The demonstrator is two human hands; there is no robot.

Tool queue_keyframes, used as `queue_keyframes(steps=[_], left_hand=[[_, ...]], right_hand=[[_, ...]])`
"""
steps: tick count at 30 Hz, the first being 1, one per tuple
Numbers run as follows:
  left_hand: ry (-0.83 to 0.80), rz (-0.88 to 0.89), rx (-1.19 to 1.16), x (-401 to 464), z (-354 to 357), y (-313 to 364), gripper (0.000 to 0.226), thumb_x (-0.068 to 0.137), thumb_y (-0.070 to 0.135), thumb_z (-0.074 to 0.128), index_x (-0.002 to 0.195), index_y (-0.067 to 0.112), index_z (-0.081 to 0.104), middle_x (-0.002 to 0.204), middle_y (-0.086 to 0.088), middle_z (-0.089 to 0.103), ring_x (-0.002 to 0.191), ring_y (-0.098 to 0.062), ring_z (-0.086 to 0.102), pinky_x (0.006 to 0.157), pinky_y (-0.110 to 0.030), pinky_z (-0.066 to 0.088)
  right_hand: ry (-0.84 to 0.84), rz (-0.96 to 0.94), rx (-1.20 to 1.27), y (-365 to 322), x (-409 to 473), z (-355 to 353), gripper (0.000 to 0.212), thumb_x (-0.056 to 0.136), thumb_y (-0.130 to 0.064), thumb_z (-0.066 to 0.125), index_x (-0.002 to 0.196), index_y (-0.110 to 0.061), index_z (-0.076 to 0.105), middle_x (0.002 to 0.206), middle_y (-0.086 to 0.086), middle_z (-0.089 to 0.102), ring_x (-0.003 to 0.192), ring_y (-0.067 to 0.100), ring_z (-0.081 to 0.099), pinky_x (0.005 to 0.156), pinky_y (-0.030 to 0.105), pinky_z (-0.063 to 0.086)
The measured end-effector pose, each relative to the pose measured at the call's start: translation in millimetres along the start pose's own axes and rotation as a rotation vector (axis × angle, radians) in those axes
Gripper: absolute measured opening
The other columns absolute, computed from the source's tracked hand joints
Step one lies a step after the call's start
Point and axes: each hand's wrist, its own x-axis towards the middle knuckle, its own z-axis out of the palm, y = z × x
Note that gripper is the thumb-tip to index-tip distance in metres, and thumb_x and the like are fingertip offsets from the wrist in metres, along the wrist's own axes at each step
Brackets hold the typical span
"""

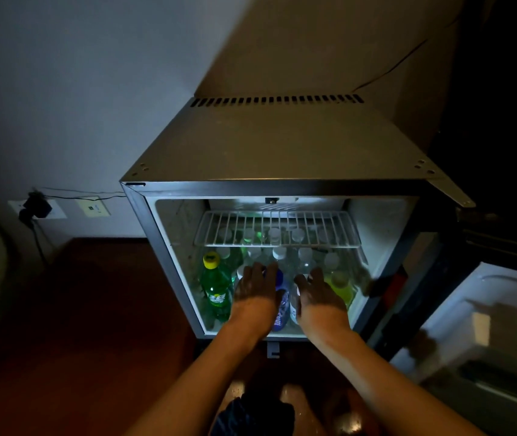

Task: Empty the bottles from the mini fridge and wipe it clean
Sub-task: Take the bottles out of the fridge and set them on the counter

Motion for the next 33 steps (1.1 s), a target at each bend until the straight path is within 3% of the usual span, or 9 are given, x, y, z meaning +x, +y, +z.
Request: queue_keyframes(steps=[7, 10, 14, 20, 24, 29, 33], left_hand=[[0.095, -0.028, -0.126, -13.9, 4.4, -7.1, 0.045, 0.091, 0.037, 0.059, 0.127, 0.015, 0.046, 0.126, -0.010, 0.046, 0.111, -0.026, 0.050, 0.091, -0.035, 0.048], [0.092, -0.106, -0.188, -18.5, -0.3, -10.5, 0.045, 0.084, 0.039, 0.067, 0.119, 0.015, 0.051, 0.119, -0.007, 0.050, 0.101, -0.025, 0.057, 0.083, -0.036, 0.052], [0.070, -0.204, -0.238, -26.2, -20.8, -16.8, 0.043, 0.070, 0.037, 0.075, 0.104, 0.017, 0.058, 0.103, -0.001, 0.059, 0.086, -0.021, 0.061, 0.071, -0.032, 0.054], [0.061, -0.305, -0.181, -52.3, -45.1, -50.3, 0.039, 0.065, 0.049, 0.070, 0.093, 0.023, 0.061, 0.092, 0.002, 0.065, 0.083, -0.021, 0.062, 0.066, -0.027, 0.047], [0.066, -0.323, -0.133, -70.9, -56.6, -80.7, 0.037, 0.066, 0.051, 0.068, 0.091, 0.024, 0.059, 0.092, 0.005, 0.062, 0.084, -0.020, 0.061, 0.069, -0.028, 0.044], [0.088, -0.386, -0.115, -92.3, -68.0, -115.2, 0.035, 0.067, 0.048, 0.070, 0.086, 0.023, 0.054, 0.089, 0.007, 0.056, 0.079, -0.018, 0.059, 0.067, -0.028, 0.042], [0.124, -0.466, -0.104, -107.1, -78.7, -147.2, 0.038, 0.066, 0.047, 0.072, 0.092, 0.025, 0.056, 0.091, 0.008, 0.057, 0.078, -0.012, 0.056, 0.065, -0.023, 0.036]], right_hand=[[0.094, -0.096, 0.053, 4.8, -7.0, 16.3, 0.040, 0.075, -0.010, 0.074, 0.113, -0.017, 0.062, 0.110, 0.014, 0.056, 0.076, 0.026, 0.065, 0.054, 0.031, 0.056], [0.128, -0.175, 0.100, 3.7, -7.3, 15.8, 0.029, 0.078, -0.016, 0.072, 0.104, -0.015, 0.063, 0.098, 0.010, 0.057, 0.074, 0.024, 0.064, 0.057, 0.031, 0.056], [0.123, -0.265, 0.218, -5.6, -7.1, 9.8, 0.035, 0.080, -0.028, 0.070, 0.110, -0.017, 0.056, 0.098, 0.005, 0.059, 0.080, 0.019, 0.064, 0.069, 0.031, 0.057], [0.006, -0.295, 0.308, -40.7, -12.6, 7.9, 0.042, 0.074, -0.032, 0.069, 0.113, -0.027, 0.053, 0.099, -0.004, 0.064, 0.088, 0.017, 0.066, 0.074, 0.028, 0.054], [-0.065, -0.361, 0.309, -66.4, -12.7, 22.0, 0.033, 0.076, -0.044, 0.062, 0.104, -0.028, 0.052, 0.088, -0.006, 0.066, 0.080, 0.015, 0.067, 0.067, 0.034, 0.055], [-0.137, -0.494, 0.337, -111.5, -12.5, 33.5, 0.037, 0.077, -0.039, 0.062, 0.112, -0.032, 0.049, 0.085, -0.008, 0.067, 0.076, 0.011, 0.066, 0.065, 0.029, 0.054], [-0.156, -0.599, 0.338, -146.6, -11.9, 38.8, 0.032, 0.074, -0.033, 0.061, 0.103, -0.032, 0.047, 0.081, -0.010, 0.060, 0.075, 0.010, 0.059, 0.063, 0.027, 0.048]])
